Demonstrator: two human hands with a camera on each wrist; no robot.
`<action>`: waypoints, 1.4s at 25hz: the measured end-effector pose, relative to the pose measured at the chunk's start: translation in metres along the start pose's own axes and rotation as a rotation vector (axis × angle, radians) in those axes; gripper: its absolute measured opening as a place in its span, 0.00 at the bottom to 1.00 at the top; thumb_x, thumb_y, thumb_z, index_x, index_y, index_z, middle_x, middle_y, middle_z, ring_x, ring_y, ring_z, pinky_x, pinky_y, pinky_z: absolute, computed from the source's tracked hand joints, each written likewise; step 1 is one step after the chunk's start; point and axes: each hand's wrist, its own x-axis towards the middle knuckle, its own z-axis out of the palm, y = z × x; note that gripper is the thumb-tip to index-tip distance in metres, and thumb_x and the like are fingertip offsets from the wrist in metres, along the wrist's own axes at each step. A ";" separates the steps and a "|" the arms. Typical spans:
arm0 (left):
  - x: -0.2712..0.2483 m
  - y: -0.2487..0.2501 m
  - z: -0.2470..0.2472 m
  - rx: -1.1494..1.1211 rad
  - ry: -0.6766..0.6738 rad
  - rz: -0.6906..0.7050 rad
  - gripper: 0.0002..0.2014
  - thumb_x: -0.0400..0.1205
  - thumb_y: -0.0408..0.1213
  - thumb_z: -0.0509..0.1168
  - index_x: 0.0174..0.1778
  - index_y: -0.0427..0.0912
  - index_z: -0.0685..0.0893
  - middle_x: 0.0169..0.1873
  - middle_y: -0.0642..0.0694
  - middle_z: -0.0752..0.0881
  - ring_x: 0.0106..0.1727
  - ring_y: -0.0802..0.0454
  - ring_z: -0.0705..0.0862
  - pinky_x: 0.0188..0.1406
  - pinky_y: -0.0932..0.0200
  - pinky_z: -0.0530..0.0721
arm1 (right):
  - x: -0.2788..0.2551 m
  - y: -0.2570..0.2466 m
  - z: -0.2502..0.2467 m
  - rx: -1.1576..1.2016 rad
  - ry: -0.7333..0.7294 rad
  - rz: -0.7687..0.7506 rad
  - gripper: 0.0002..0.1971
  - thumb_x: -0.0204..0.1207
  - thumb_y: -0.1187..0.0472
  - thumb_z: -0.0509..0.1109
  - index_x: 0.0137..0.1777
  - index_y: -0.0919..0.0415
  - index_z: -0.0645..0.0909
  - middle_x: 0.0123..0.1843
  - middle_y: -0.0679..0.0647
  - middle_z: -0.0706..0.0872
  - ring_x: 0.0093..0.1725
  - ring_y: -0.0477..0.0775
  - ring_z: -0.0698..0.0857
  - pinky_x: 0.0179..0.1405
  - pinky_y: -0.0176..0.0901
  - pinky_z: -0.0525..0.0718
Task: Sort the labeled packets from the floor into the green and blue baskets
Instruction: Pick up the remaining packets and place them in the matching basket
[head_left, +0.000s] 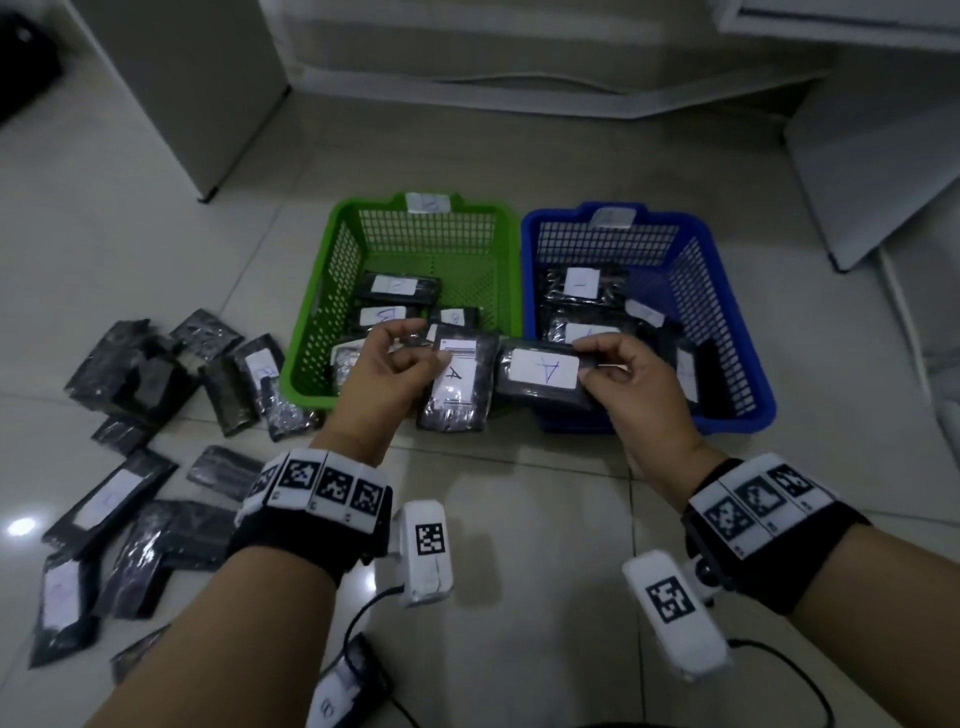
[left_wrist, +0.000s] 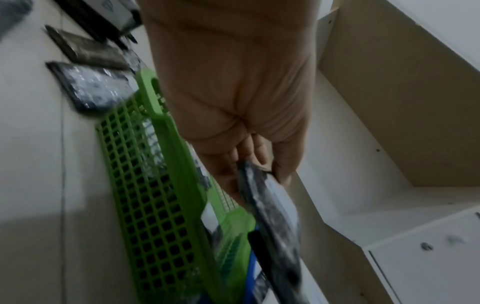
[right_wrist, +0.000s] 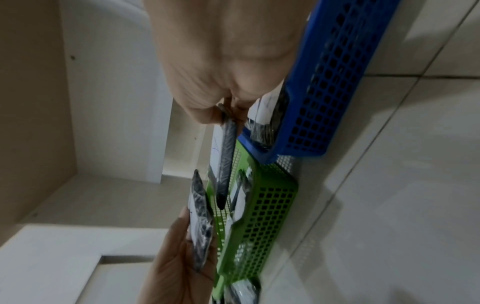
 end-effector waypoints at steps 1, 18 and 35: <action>0.005 -0.003 0.012 -0.007 0.034 0.015 0.16 0.77 0.32 0.71 0.57 0.45 0.75 0.34 0.49 0.84 0.33 0.55 0.80 0.35 0.60 0.78 | 0.007 0.001 -0.010 0.022 0.048 0.018 0.16 0.74 0.76 0.67 0.46 0.52 0.83 0.45 0.53 0.88 0.47 0.52 0.87 0.51 0.47 0.86; 0.112 0.007 0.147 0.149 0.075 0.108 0.15 0.78 0.22 0.65 0.52 0.47 0.84 0.50 0.45 0.85 0.40 0.51 0.84 0.43 0.55 0.86 | 0.180 0.041 -0.053 -0.161 0.140 0.151 0.14 0.72 0.67 0.70 0.37 0.44 0.87 0.49 0.51 0.91 0.51 0.56 0.89 0.56 0.58 0.87; 0.098 0.001 0.100 0.735 0.003 0.434 0.15 0.79 0.26 0.60 0.49 0.50 0.87 0.50 0.52 0.85 0.46 0.58 0.82 0.50 0.60 0.80 | 0.047 0.026 -0.019 -0.733 -0.014 -0.291 0.11 0.69 0.61 0.68 0.51 0.49 0.84 0.49 0.50 0.81 0.54 0.55 0.78 0.54 0.52 0.79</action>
